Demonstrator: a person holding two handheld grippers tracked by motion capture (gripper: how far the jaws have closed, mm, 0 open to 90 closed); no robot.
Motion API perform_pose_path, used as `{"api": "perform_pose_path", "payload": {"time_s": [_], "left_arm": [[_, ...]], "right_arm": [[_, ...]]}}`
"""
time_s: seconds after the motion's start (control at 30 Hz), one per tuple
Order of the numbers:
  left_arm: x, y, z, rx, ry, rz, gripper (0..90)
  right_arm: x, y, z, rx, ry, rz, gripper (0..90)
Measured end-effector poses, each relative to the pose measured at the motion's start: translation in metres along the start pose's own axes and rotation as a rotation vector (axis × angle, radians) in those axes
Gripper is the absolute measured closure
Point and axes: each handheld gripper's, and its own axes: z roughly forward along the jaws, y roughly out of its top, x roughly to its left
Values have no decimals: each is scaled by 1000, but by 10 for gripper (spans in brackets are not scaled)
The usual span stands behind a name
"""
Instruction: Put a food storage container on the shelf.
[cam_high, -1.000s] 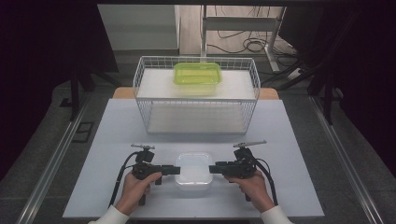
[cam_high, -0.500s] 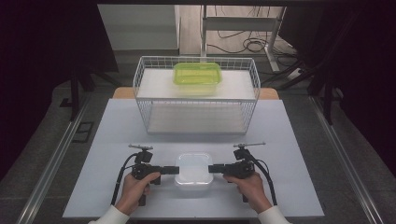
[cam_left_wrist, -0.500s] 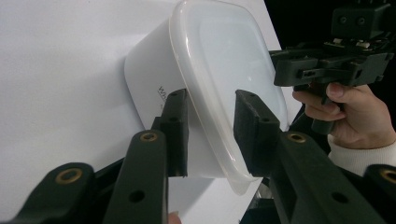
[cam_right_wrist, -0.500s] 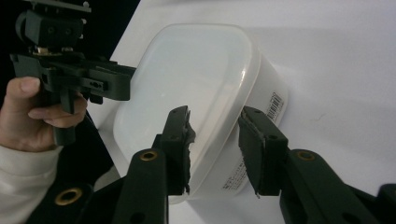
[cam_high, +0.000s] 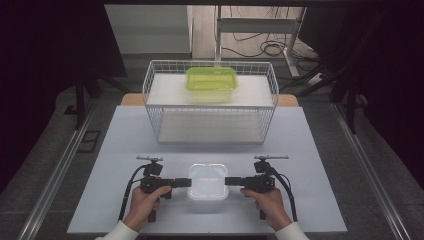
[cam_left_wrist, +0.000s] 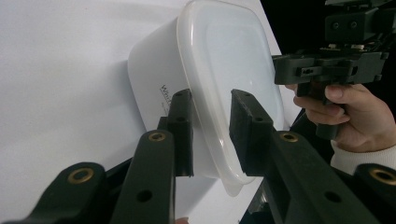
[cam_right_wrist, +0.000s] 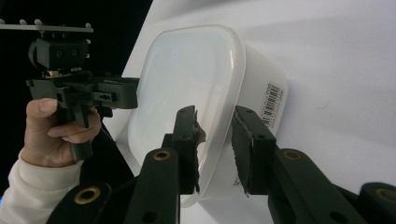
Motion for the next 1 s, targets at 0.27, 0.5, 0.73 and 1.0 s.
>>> {"api": "perform_pose_path", "payload": {"time_s": [0.27,0.5,0.73,1.0], "left_arm": [[-1,0,-5,-23,-9,9,757],[-2,0,-6,-31,-4,19,773],[-3,0,-6,-36,4,33,781],[-6,1,-8,-39,-1,50,784]], "right_arm": [[4,-1,-4,-24,4,-15,762],[9,-1,-5,-41,-12,-65,773],[13,0,-8,-49,-3,-96,797],[14,1,-10,-57,-3,-118,798]]}}
